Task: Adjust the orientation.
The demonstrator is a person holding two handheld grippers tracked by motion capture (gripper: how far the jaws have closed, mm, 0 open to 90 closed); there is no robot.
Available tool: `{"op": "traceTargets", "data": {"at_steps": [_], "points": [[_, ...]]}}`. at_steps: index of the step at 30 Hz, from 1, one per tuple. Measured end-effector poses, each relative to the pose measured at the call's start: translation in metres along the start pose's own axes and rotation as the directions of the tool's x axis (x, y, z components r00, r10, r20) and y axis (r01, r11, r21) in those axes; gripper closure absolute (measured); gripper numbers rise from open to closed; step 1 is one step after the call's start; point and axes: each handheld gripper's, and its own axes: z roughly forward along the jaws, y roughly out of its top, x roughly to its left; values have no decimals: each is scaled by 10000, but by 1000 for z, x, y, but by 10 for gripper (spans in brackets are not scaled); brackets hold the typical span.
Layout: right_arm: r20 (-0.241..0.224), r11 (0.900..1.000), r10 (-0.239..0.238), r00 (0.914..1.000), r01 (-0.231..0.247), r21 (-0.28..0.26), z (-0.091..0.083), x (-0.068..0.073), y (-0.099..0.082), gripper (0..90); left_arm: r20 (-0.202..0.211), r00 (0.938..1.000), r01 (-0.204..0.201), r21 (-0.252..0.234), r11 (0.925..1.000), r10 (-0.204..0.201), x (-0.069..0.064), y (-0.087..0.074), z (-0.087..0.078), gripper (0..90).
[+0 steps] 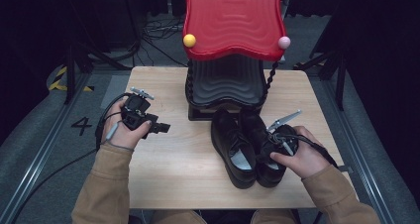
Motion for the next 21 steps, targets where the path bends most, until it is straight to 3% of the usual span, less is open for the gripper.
{"op": "traceTargets", "data": {"at_steps": [6, 13, 17, 21], "points": [[-298, 9947, 1023, 9943, -1022, 65, 4, 0, 5, 514, -206, 9998, -24, 15, 10000, 24, -2, -5, -4, 367], [48, 9899, 1412, 9900, -1412, -151, 0, -3, 1, 489, -308, 9994, 173, -93, 9998, -176, 1, -13, -9, 367], [-333, 9885, 1512, 9879, -1509, 114, 10, -5, 3, 474, -319, 9991, 262, -95, 9996, -265, -1, -17, -11, 368], [-88, 9866, 1571, 9875, -1566, 457, 23, -3, 9, 475, -432, 9986, 316, -88, 9995, -319, -2, -23, -14, 367]]}}
